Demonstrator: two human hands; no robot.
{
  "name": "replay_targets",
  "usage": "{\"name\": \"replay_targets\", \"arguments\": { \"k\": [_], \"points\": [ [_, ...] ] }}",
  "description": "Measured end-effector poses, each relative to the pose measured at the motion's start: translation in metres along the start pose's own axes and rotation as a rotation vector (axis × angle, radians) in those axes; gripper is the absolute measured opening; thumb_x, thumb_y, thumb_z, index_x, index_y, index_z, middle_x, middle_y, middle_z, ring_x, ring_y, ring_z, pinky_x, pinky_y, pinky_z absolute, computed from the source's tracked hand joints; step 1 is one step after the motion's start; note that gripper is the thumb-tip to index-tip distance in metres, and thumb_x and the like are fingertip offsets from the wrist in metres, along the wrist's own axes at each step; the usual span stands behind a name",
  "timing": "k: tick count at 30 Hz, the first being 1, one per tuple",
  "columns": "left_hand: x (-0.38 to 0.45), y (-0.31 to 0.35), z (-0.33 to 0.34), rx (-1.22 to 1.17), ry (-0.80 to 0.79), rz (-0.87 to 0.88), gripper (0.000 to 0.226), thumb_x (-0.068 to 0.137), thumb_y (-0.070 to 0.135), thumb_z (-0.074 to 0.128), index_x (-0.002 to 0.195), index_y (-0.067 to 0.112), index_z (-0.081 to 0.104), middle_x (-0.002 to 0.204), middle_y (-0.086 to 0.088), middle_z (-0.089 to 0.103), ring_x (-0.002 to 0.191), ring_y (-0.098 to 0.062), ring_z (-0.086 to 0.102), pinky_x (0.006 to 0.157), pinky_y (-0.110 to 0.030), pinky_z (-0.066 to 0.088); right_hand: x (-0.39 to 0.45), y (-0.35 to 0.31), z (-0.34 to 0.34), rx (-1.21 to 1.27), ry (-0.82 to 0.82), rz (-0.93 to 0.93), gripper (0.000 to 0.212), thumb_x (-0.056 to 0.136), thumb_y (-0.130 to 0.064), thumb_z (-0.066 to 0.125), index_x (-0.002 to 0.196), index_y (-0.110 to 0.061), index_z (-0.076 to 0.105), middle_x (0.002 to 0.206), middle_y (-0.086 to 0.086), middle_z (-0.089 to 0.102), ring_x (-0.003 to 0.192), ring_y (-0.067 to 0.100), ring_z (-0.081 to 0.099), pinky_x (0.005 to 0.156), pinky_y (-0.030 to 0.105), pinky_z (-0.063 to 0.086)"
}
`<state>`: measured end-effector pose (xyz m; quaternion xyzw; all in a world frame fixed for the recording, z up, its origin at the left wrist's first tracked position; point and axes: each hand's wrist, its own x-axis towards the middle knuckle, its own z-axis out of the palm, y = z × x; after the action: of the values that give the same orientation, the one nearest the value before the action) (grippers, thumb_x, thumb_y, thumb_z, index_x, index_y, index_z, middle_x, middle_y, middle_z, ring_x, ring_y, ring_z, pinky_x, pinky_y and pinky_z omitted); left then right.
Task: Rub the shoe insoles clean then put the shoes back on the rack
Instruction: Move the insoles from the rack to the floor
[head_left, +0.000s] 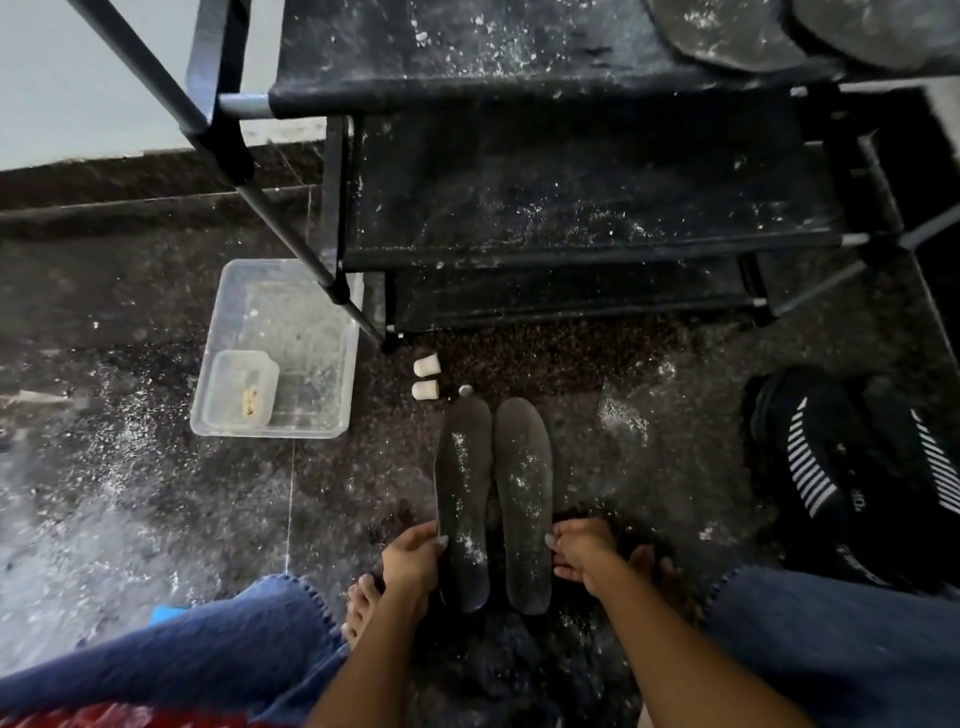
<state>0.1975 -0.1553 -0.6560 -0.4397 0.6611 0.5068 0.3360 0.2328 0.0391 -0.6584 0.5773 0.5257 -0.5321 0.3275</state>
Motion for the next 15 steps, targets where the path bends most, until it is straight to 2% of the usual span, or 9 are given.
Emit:
{"name": "replay_targets", "arguments": {
  "k": [7,11,13,15],
  "points": [
    [0.003,-0.01,-0.004,-0.007,0.038,-0.035,0.013,0.086,0.0,0.062,0.09,0.012,0.065,0.084,-0.014,0.068,0.081,-0.03,0.064,0.08,-0.042,0.053,0.0,0.005,-0.001,-0.077,0.038,-0.023,0.011,0.086,-0.004,0.064,0.081,-0.013,0.059,0.097,0.01,0.065,0.077,0.018,0.059,0.051,0.025,0.046],
    [0.009,-0.011,0.0,-0.002,0.064,-0.03,0.011,0.084,0.004,0.066,0.091,0.012,0.066,0.087,-0.014,0.069,0.086,-0.03,0.066,0.086,-0.044,0.054,0.0,0.0,0.0,-0.197,0.067,-0.082,0.018,0.086,-0.009,0.065,0.072,-0.017,0.058,0.089,0.008,0.066,0.066,0.014,0.06,0.054,0.025,0.049],
    [0.011,-0.012,0.002,0.004,0.074,-0.032,0.012,0.082,0.007,0.069,0.093,0.012,0.066,0.088,-0.014,0.07,0.085,-0.029,0.066,0.087,-0.045,0.054,0.0,-0.002,0.001,-0.238,0.081,-0.107,0.014,0.086,-0.01,0.065,0.075,-0.016,0.06,0.089,0.007,0.067,0.068,0.015,0.062,0.059,0.027,0.051],
    [0.015,-0.014,0.003,0.031,0.088,-0.038,0.014,0.081,0.01,0.071,0.093,0.013,0.066,0.089,-0.013,0.071,0.08,-0.027,0.064,0.087,-0.044,0.054,-0.001,-0.004,0.0,-0.261,0.095,-0.12,0.004,0.086,-0.011,0.065,0.086,-0.014,0.064,0.093,0.008,0.068,0.073,0.018,0.064,0.063,0.029,0.053]
  ]
}}
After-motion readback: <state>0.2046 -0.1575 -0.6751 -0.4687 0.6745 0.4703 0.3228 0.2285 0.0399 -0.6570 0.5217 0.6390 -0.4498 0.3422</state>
